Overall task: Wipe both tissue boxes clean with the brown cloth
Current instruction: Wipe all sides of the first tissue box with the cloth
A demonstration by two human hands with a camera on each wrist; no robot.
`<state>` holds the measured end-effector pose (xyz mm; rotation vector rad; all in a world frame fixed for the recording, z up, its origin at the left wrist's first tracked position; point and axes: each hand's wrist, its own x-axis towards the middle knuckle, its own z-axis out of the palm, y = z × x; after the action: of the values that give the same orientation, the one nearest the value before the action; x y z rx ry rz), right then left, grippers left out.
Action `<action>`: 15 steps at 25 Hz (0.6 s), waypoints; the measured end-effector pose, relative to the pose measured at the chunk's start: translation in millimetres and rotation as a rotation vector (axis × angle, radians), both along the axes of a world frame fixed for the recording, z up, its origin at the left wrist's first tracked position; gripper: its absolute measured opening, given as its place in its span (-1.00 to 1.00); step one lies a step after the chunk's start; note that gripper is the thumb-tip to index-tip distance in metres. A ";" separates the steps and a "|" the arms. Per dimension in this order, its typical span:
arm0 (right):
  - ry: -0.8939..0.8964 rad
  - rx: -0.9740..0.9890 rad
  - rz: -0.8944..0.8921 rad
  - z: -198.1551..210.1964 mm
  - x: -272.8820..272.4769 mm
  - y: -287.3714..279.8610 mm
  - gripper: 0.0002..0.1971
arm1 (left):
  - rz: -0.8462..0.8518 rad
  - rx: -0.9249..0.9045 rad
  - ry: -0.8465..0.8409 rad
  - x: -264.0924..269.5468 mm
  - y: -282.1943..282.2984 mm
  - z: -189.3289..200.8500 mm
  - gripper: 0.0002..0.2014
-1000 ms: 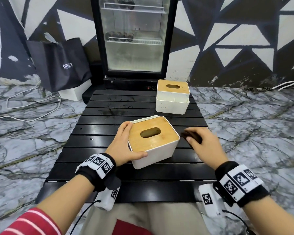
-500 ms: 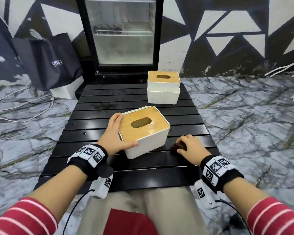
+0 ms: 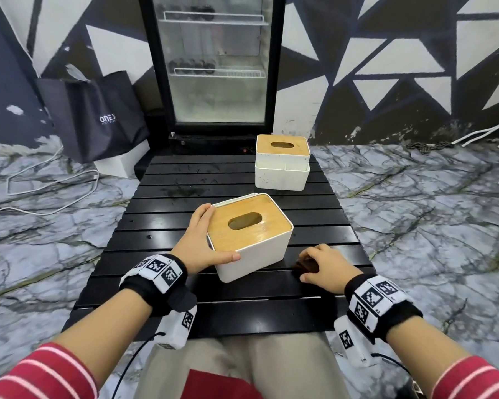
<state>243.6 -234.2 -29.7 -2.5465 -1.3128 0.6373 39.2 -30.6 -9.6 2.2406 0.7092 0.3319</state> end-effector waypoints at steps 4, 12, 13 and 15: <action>-0.164 0.461 0.041 36.2 -33.5 13.8 -0.75 | -0.027 0.056 0.072 -4.4 12.9 1.1 0.52; -0.355 0.332 0.224 47.3 -101.0 57.3 -0.35 | -0.059 0.106 0.013 -9.6 35.1 5.2 0.07; -0.404 0.319 0.219 51.0 -100.3 59.0 -0.38 | -0.051 0.148 0.015 -13.2 35.1 7.0 -0.01; -0.389 0.300 0.241 57.1 -93.6 62.0 -0.54 | -0.017 0.225 0.022 -23.2 33.0 10.5 -0.09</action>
<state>150.0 -172.2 27.4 -2.3550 -1.7072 -0.0339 16.1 2.4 0.9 2.4642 0.6930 0.3966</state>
